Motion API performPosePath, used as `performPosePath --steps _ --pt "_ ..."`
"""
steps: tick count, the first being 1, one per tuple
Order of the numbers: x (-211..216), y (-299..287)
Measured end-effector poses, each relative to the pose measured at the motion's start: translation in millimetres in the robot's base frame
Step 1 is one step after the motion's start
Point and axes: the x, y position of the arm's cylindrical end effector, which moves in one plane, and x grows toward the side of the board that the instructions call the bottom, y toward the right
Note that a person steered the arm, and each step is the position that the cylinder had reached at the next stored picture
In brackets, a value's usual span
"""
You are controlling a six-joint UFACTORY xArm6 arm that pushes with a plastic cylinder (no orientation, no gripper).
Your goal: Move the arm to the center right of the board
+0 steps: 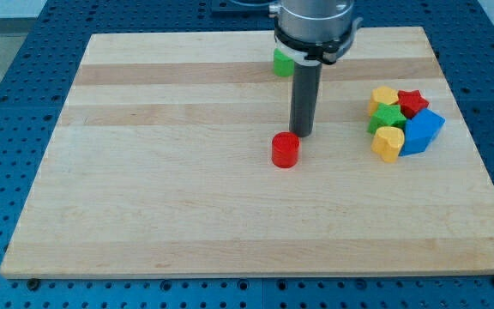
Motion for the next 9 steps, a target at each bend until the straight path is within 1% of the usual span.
performPosePath --steps 1,2,3,4,5,6,7,8,9 --pt "39.3 -26.8" --pt "70.0 -49.0" --pt "108.3 -23.5" --pt "119.6 44.2" --pt "108.5 112.8" --pt "79.7 172.9" --pt "51.0 220.3" --pt "21.7 246.0" --pt "1.3 250.2"
